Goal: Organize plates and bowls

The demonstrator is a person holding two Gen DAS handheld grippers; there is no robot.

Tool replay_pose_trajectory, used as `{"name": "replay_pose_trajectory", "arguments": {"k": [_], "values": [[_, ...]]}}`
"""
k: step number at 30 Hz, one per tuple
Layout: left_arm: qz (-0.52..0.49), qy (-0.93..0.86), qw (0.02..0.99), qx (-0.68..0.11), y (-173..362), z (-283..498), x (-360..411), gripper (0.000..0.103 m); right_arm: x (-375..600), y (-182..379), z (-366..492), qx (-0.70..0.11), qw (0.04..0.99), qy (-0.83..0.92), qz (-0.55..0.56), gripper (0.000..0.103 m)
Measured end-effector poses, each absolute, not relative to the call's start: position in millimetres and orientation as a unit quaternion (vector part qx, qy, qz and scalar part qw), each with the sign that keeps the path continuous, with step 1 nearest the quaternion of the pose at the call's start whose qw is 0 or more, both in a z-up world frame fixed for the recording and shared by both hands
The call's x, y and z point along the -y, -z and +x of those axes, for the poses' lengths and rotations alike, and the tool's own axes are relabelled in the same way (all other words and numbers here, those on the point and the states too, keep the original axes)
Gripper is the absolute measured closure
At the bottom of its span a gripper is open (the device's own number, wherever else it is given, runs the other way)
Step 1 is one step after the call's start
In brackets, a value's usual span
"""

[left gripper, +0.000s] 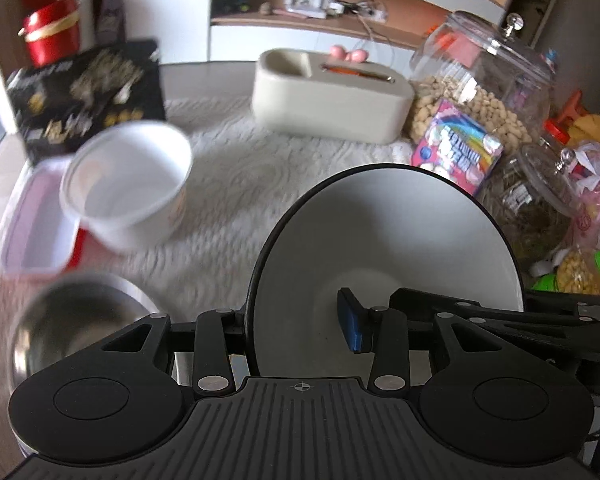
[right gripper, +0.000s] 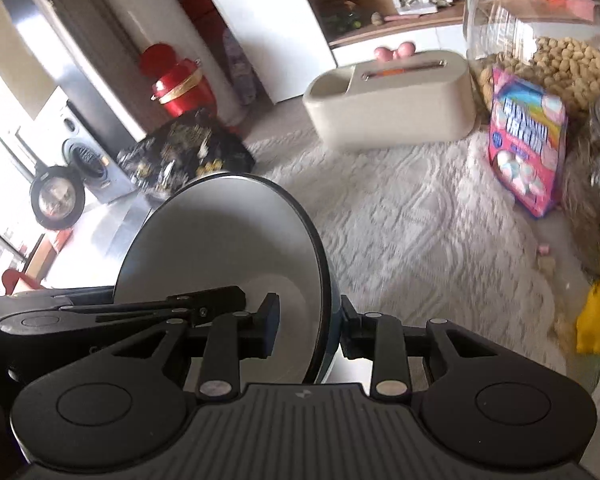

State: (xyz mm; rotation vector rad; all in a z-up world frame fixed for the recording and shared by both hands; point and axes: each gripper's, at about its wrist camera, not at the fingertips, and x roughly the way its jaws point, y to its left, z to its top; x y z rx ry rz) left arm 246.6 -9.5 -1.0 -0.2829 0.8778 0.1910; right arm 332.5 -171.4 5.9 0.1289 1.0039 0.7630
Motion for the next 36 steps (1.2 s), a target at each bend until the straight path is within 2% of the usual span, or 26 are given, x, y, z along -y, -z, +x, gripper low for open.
{"name": "replay_pose_trajectory", "arguments": {"k": [10,25,36], "values": [[-0.114,-0.131,0.88,-0.443,39.9,219.6,20.1,0.064,159.1,25.3,310.0,-0.491,0.8,-0.346,0.006,0.072],[-0.122,-0.121,0.879,-0.446,44.6,216.9,13.5,0.074,149.6,40.1,320.1,-0.514,0.791,-0.331,-0.003,0.072],[-0.115,-0.14,0.884,-0.431,34.7,211.7,8.2,0.074,151.3,39.7,322.1,-0.509,0.797,-0.325,-0.002,0.072]]}}
